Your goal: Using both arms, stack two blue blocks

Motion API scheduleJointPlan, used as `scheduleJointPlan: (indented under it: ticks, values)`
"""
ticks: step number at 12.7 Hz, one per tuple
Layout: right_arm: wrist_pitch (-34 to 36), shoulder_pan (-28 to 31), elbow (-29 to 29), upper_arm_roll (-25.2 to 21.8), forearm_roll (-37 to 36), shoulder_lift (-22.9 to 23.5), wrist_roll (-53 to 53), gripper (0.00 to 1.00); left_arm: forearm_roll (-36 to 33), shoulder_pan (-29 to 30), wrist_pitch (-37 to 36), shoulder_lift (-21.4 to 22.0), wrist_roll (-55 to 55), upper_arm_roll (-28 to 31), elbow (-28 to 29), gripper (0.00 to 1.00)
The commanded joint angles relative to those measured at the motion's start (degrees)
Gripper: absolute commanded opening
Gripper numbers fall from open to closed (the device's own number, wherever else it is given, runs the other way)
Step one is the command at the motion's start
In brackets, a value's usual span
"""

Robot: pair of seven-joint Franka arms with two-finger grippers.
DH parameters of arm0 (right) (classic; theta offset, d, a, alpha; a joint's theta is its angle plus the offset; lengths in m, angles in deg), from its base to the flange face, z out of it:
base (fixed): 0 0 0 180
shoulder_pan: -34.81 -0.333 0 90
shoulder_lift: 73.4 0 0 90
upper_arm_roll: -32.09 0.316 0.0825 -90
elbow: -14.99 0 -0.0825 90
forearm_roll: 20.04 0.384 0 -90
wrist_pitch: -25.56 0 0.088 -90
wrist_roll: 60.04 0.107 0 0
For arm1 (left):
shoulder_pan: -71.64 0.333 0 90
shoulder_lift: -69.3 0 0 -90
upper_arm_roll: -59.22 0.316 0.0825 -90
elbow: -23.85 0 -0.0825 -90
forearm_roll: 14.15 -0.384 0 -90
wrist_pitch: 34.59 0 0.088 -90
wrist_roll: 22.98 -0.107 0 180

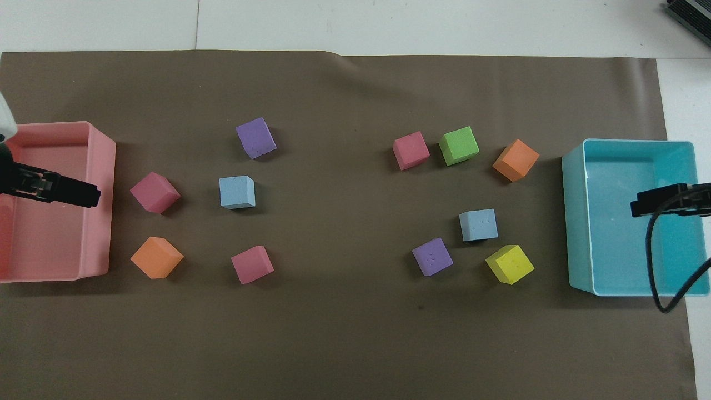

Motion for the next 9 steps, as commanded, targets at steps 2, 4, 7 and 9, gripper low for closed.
scheduleJointPlan:
  ticks: [2, 4, 7, 9]
  values:
    - [-4.43, -1.24, 5.95, 0.15, 0.09, -2.62, -0.09, 1.0, -0.03, 0.93, 0.01, 0.63, -0.15, -0.46, 0.38, 1.0]
    - [-8.1, -2.21, 9.98, 0.15, 0.09, -2.53, 0.18, 1.0, -0.03, 0.76, 0.01, 0.63, -0.06, -0.46, 0.38, 1.0]
    - [-13.12, -4.75, 14.3, 0.23, 0.09, -0.95, -0.09, 1.0, -0.03, 0.84, 0.1, 0.63, -0.06, -0.46, 0.38, 1.0]
    - [-18.56, -6.78, 17.55, 0.23, 0.09, 0.02, 0.18, 1.0, -0.03, 0.93, 0.28, 0.63, -0.06, -0.46, 0.38, 1.0]
